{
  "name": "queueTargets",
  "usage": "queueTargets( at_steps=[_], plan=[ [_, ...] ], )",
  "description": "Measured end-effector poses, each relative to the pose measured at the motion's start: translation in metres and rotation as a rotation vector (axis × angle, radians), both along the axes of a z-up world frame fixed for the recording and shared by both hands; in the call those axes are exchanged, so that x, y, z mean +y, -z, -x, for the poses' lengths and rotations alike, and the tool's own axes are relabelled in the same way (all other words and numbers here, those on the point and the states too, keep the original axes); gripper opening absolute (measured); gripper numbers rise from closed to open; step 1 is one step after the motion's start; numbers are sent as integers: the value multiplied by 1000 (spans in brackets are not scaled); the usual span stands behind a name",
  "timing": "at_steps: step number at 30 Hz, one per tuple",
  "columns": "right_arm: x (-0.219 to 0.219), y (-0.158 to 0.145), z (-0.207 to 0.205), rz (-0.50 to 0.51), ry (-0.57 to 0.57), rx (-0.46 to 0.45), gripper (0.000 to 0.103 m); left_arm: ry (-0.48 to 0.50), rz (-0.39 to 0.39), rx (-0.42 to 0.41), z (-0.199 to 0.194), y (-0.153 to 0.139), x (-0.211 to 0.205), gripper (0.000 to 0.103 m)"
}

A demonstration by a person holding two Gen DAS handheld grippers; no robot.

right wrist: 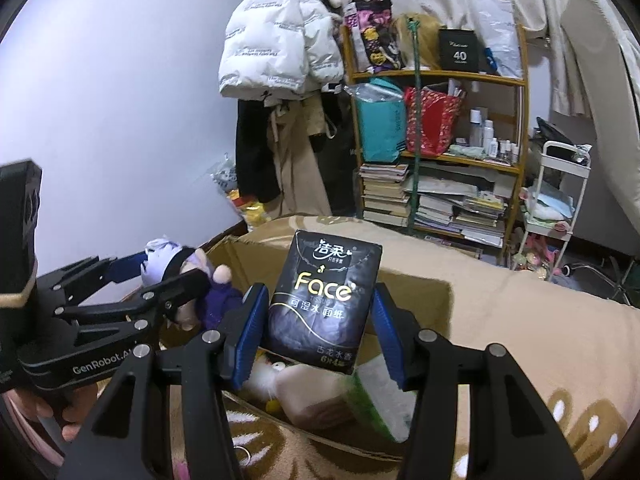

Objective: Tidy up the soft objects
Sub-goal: 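Carry the doll over the box with the left gripper while the right gripper carries the tissue pack, then release the doll into the box with the left gripper while the right gripper drops the tissue pack in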

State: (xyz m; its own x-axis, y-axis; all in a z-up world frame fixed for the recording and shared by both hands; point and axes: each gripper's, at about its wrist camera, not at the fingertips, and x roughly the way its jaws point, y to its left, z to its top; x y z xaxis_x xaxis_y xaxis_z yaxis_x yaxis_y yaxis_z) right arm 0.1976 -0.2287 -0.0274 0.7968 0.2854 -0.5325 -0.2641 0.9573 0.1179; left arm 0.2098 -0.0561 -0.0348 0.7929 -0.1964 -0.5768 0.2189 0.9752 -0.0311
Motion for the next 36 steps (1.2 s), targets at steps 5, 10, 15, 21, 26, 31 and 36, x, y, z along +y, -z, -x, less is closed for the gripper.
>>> queueTargets(
  at_steps=[5,10,15,21,26,31,36],
  plan=[
    [3,12,-1,8,7,30,56,12,-18,53,-5,9,-1,63],
    [1,12,1,-1,11,36,56,16,-11,80,-6,13,1,64],
    [-2,10,3,-13,9,36,57,2,-19,64,0,12,2,82],
    [-5,0,12,-38,16,28,75,-17,-12,81,7,9,3,96],
    [-9,-12,26,-41,23,6,93,-42,-41,65,20,0,5,98],
    [-10,-21,43,-13,59,-7,103,-56,-61,75,36,-9,6,98],
    [-15,-24,61,-15,70,14,103,-66,-52,69,56,-17,8,98]
  ],
)
